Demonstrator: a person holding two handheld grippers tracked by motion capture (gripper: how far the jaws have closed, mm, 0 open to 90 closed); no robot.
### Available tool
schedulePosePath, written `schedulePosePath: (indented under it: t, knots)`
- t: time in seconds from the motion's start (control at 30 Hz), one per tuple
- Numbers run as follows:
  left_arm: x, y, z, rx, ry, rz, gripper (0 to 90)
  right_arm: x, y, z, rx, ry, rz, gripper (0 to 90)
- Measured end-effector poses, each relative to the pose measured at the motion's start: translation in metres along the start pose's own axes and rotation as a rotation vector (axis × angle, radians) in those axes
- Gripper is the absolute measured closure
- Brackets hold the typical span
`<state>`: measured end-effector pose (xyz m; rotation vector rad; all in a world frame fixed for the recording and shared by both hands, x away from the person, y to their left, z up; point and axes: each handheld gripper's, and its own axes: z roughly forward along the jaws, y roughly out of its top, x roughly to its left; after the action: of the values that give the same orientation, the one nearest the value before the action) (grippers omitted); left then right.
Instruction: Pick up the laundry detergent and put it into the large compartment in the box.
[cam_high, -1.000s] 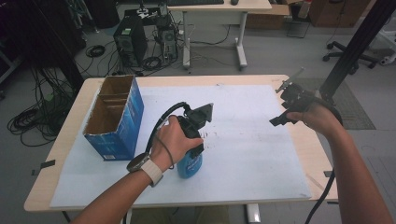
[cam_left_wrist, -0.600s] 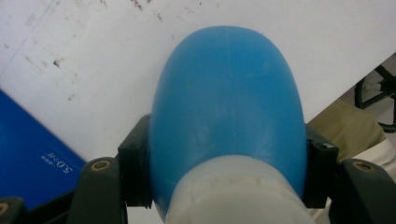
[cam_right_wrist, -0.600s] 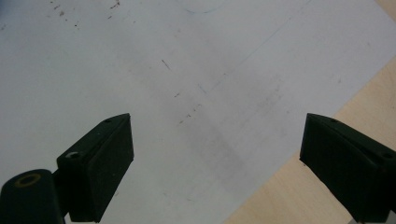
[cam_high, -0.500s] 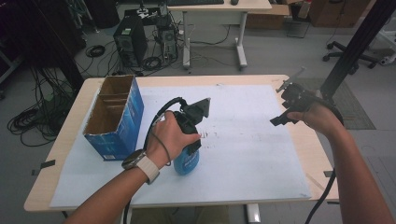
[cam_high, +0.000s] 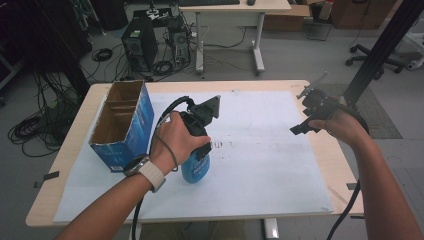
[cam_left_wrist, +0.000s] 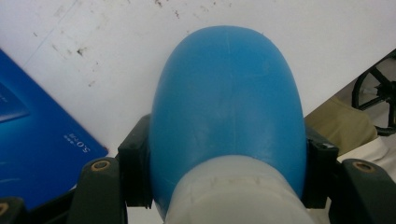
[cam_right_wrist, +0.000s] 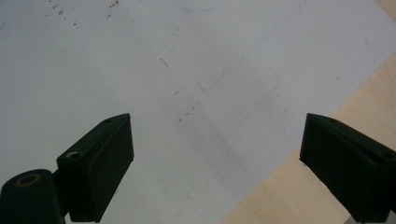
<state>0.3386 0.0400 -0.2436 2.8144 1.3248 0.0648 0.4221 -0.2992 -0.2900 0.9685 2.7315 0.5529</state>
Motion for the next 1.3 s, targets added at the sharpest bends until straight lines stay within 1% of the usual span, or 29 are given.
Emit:
schedulePosePath:
  t: [0.1, 0.13, 0.2, 0.33, 0.5, 0.63, 0.9, 1.13, 1.23, 1.3]
  knots:
    - [0.002, 0.0, -0.004, 0.006, 0.005, -0.001, 37.2, 0.0, 0.001, 0.0, 0.002, 0.0, 0.0, 9.8]
    - [0.002, 0.0, -0.005, 0.0, 0.003, -0.012, 37.2, 0.001, 0.001, 0.0, 0.002, 0.001, -0.002, 9.8]
    - [0.004, 0.0, -0.009, 0.003, -0.001, -0.012, 37.2, 0.001, 0.002, 0.0, 0.004, 0.001, -0.002, 9.8]
    - [0.008, -0.002, -0.018, -0.004, -0.015, -0.031, 37.2, 0.002, 0.002, 0.001, 0.006, 0.002, -0.004, 9.8]
    - [0.012, -0.002, -0.026, 0.0, -0.01, -0.047, 37.2, 0.002, 0.004, 0.002, 0.01, 0.001, -0.007, 9.8]
    - [0.019, -0.003, -0.034, 0.002, -0.019, -0.064, 37.2, 0.003, 0.005, 0.001, 0.01, 0.002, -0.007, 9.9]
    - [0.027, -0.005, -0.057, 0.001, -0.007, -0.082, 37.2, 0.003, 0.007, 0.002, 0.01, 0.001, -0.01, 10.0]
    - [0.037, -0.006, -0.076, -0.007, -0.03, -0.114, 37.3, 0.003, 0.008, 0.002, 0.012, -0.002, -0.01, 10.0]
    - [0.041, -0.006, -0.083, -0.003, -0.026, -0.121, 37.2, 0.003, 0.007, 0.002, 0.012, -0.002, -0.01, 10.0]
    - [0.042, -0.006, -0.087, -0.009, -0.024, -0.134, 37.2, 0.002, 0.007, 0.002, 0.013, -0.003, -0.009, 10.0]
